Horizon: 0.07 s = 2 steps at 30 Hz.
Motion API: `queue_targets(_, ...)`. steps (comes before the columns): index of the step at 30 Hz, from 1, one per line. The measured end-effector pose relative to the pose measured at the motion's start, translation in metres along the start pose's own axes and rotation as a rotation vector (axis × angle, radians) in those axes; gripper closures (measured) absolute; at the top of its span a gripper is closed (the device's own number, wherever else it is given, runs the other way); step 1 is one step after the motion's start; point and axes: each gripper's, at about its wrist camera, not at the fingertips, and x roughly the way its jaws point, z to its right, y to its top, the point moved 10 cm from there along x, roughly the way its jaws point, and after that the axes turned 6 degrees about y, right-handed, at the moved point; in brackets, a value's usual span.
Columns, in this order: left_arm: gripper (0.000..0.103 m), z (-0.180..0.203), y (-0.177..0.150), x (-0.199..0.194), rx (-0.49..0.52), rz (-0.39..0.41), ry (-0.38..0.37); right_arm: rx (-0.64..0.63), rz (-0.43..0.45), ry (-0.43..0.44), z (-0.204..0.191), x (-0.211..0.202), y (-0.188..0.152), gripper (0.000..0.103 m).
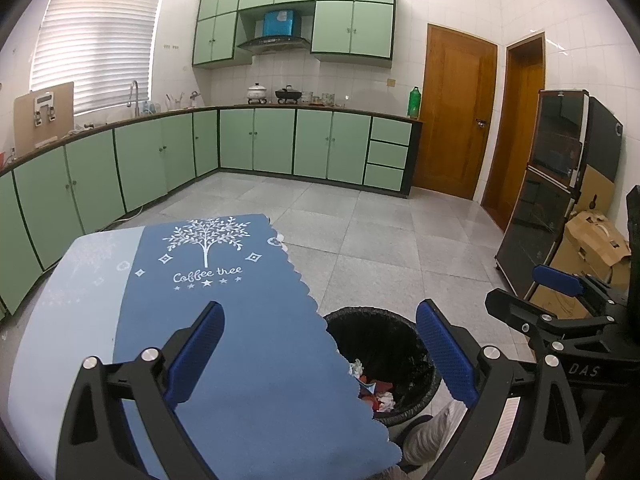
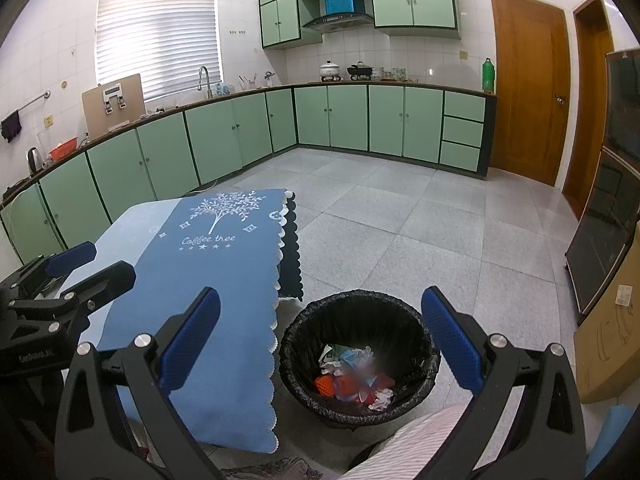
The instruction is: Collect trash
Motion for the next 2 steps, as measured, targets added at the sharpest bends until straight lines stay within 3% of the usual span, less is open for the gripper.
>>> queue_targets(2, 0.008, -0.0003, -0.0002, 0.0006, 0.000, -0.002, 0.001, 0.000, 0.000, 0.000, 0.0000, 0.0000, 0.0001, 0.005)
